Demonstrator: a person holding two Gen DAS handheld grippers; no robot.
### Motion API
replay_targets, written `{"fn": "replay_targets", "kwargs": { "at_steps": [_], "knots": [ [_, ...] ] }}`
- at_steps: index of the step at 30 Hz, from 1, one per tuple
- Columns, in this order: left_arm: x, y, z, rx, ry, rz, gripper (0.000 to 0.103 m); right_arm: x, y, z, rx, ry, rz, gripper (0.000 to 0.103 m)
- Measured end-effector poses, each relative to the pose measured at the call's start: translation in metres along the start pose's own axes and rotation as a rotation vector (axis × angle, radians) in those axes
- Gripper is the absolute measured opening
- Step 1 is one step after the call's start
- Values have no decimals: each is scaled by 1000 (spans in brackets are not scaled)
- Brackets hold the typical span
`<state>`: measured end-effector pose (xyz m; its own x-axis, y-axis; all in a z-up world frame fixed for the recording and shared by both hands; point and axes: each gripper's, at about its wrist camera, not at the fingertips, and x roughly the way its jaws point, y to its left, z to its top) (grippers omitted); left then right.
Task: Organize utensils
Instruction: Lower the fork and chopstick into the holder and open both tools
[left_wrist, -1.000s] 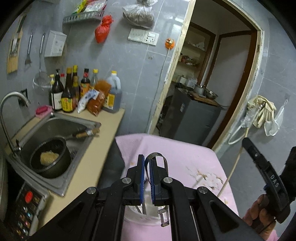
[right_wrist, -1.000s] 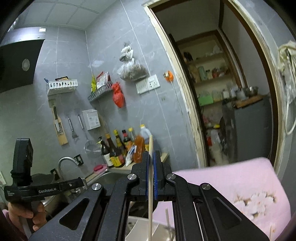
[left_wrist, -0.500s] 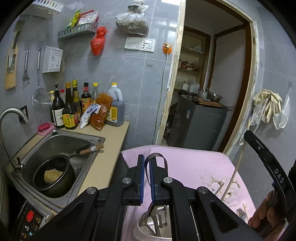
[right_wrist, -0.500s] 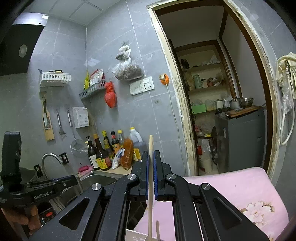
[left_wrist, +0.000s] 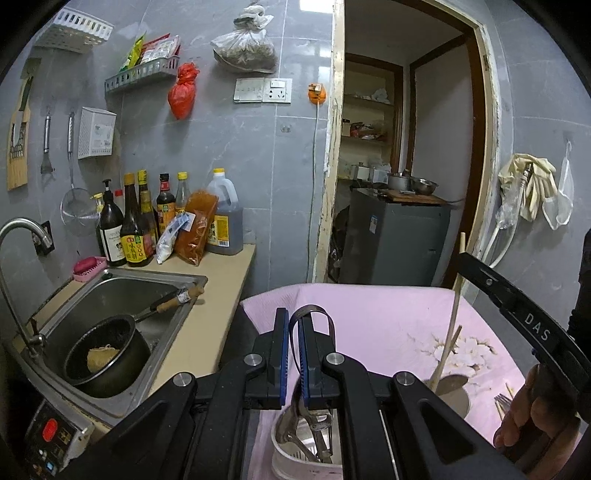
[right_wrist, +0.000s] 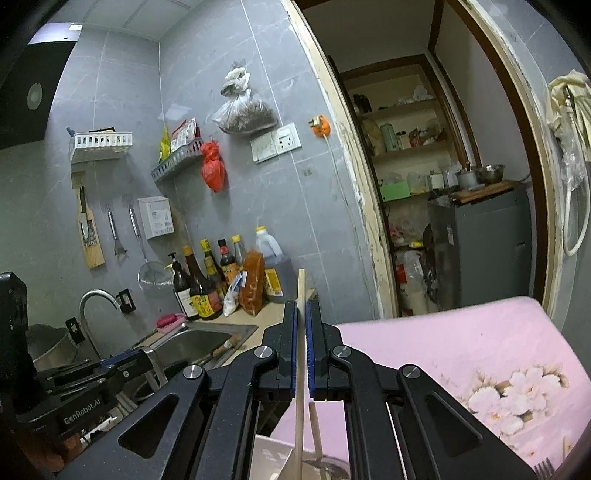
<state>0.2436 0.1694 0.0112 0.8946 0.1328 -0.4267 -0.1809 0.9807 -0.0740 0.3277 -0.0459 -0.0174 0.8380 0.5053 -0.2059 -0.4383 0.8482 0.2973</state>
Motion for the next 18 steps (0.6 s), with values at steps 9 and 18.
{"fn": "replay_targets", "kwargs": {
  "at_steps": [9, 18],
  "knots": [
    [4, -6, -16, -7, 16, -20, 5, 2, -2, -16, -1, 46, 4, 4],
    [4, -14, -27, 14, 66, -54, 5, -3, -3, -24, -9, 85, 9, 4]
  ]
}}
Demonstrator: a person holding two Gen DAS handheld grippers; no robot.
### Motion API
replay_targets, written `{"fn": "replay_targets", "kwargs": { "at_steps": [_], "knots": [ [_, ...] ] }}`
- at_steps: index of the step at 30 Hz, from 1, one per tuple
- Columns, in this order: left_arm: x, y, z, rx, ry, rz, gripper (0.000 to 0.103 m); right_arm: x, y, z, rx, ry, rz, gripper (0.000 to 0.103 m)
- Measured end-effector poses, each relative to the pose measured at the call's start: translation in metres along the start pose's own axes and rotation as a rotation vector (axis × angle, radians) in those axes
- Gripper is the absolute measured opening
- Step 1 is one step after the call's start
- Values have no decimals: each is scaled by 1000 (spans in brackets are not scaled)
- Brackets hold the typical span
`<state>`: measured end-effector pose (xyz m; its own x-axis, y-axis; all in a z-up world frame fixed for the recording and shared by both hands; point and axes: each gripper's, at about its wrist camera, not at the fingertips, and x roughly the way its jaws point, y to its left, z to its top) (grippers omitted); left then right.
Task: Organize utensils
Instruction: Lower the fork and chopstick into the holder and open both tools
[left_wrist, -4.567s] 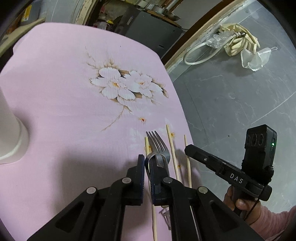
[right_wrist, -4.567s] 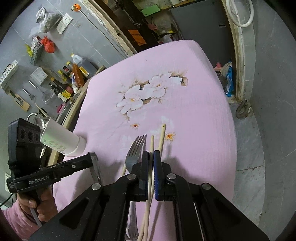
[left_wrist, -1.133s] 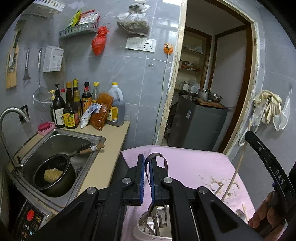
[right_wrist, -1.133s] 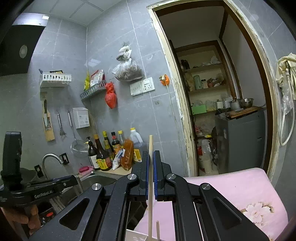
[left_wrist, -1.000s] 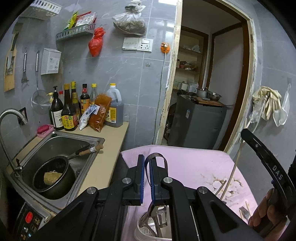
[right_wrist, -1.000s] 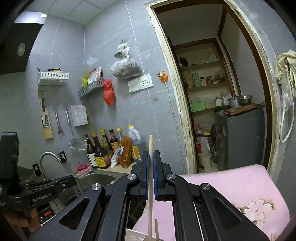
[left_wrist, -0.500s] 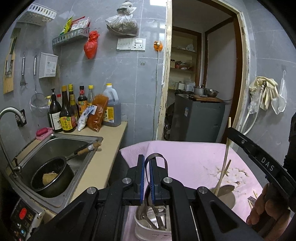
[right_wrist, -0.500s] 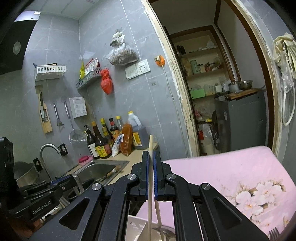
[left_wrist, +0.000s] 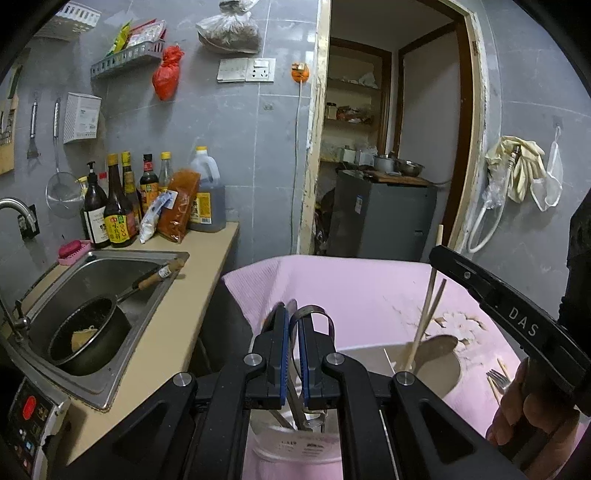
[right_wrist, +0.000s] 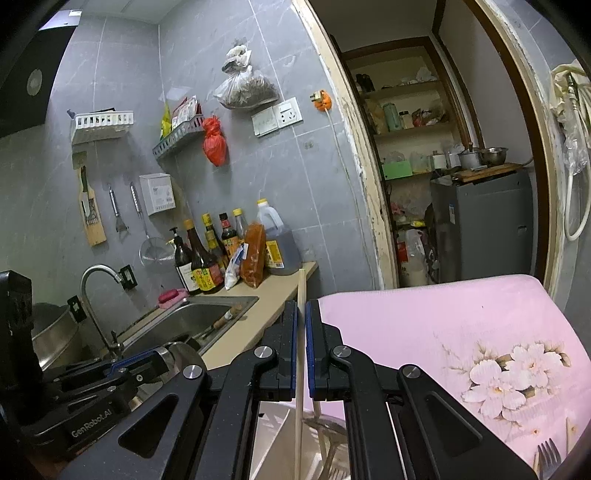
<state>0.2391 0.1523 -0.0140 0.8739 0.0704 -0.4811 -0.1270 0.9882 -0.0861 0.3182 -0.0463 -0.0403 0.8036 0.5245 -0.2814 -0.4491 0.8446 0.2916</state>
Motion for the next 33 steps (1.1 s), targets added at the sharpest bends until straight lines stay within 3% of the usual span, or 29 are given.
{"fn": "replay_targets", "kwargs": {
  "at_steps": [33],
  "knots": [
    [5, 2, 3, -34, 64, -67, 6, -4, 1, -14, 10, 58, 25, 5]
  ]
}}
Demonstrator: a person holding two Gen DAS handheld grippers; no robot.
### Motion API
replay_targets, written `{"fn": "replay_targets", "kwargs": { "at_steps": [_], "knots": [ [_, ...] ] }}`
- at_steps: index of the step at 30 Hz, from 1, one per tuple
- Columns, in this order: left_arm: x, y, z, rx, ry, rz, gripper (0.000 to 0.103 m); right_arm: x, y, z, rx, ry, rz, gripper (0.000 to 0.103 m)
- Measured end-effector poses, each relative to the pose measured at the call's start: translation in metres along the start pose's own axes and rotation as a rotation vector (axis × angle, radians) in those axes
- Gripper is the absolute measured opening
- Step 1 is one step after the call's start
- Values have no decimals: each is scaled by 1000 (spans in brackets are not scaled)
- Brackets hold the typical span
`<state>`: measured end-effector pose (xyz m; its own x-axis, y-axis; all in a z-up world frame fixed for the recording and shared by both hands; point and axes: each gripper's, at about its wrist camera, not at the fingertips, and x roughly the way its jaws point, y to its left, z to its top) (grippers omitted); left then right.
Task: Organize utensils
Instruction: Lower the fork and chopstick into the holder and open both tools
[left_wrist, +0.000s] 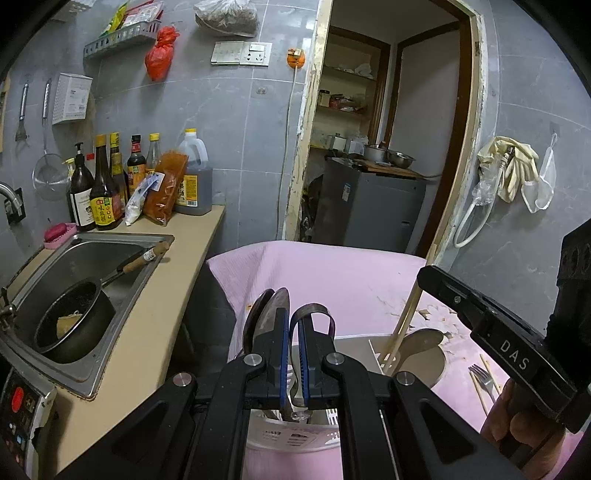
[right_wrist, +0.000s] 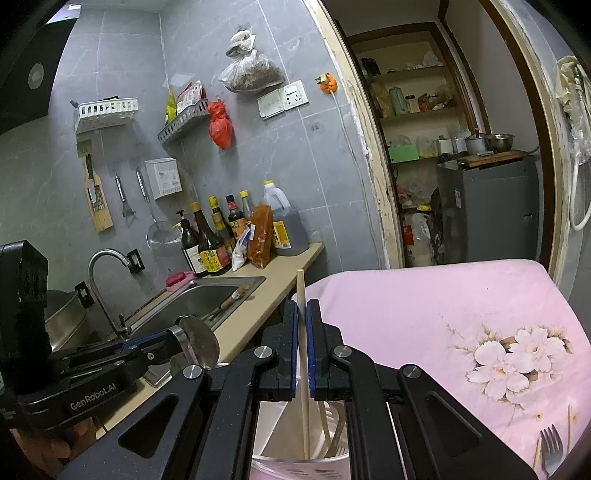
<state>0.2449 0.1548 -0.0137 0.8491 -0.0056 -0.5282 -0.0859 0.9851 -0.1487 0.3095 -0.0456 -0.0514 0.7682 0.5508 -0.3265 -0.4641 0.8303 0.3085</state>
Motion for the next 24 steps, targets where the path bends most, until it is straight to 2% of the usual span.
{"fn": "replay_targets", "kwargs": {
  "at_steps": [24],
  "knots": [
    [-1, -3, 1, -12, 17, -14, 6, -7, -7, 2, 39, -1, -4, 6]
  ]
}}
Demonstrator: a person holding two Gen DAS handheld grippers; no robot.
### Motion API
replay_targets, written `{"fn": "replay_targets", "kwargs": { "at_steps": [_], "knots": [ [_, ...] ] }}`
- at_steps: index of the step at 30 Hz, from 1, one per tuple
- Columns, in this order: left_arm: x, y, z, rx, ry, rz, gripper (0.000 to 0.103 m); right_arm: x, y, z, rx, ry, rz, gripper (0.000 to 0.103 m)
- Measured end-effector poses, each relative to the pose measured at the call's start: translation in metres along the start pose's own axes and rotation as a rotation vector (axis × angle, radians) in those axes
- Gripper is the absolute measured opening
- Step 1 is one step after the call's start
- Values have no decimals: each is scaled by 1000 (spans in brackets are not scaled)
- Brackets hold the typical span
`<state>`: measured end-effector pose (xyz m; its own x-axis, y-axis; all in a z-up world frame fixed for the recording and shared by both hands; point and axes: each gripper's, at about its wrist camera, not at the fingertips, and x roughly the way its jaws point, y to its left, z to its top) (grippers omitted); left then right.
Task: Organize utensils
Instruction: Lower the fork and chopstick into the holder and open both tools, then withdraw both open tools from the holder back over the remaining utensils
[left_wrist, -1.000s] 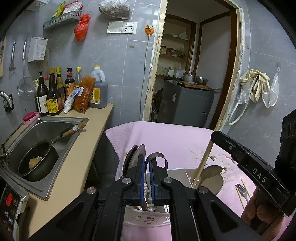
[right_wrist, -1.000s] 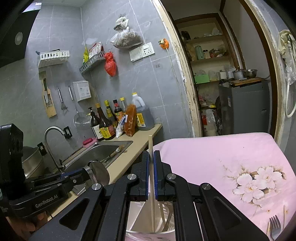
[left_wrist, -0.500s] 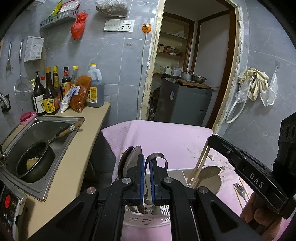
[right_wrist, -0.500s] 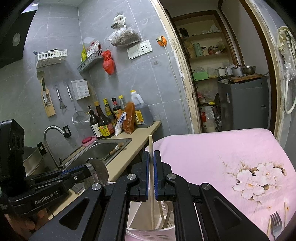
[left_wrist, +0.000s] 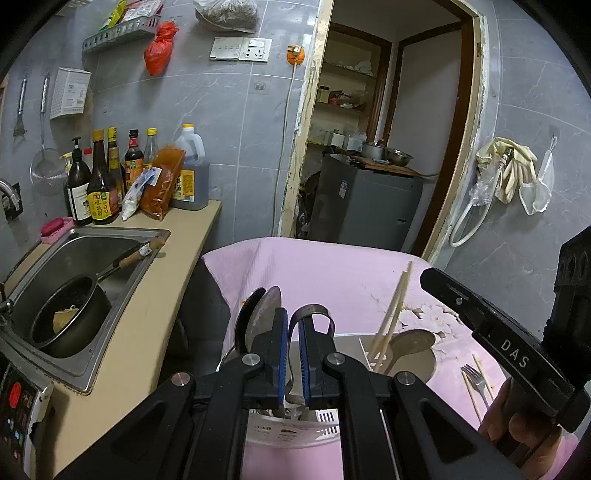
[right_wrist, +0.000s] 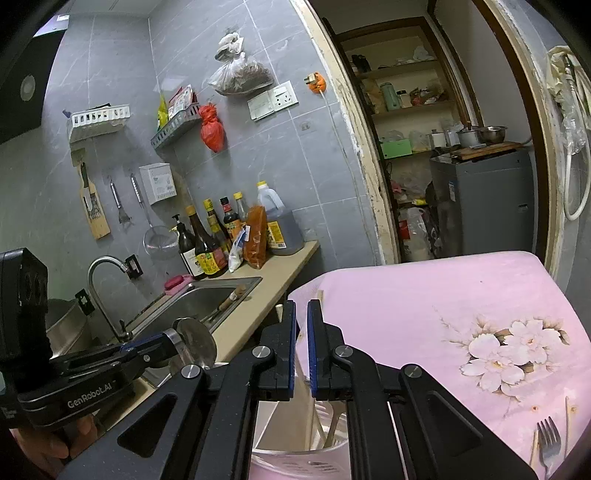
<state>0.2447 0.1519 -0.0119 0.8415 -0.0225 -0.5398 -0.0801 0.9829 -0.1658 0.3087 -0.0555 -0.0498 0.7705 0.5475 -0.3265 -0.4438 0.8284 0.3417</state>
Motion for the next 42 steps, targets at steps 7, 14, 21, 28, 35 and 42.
{"fn": "replay_targets", "kwargs": {
  "at_steps": [7, 14, 21, 28, 35, 42],
  "knots": [
    [-5, 1, -2, -4, -3, 8, 15, -13, -4, 3, 15, -21, -9, 27],
    [-16, -3, -6, -18, -12, 24, 24, -33, -13, 2, 30, -30, -38, 28],
    [-24, -12, -8, -26, -23, 40, 45, -55, -30, 1, 62, -46, -81, 42],
    [-39, -25, -6, -31, -73, 73, 67, -84, -44, 8, 59, -94, -122, 61],
    [-60, -50, 2, -12, -184, 68, 94, -114, -55, 18, 31, -152, -155, 85],
    [-66, -83, 5, 29, -235, 49, 99, -143, -69, 31, -9, -197, -201, 92]
  ]
}}
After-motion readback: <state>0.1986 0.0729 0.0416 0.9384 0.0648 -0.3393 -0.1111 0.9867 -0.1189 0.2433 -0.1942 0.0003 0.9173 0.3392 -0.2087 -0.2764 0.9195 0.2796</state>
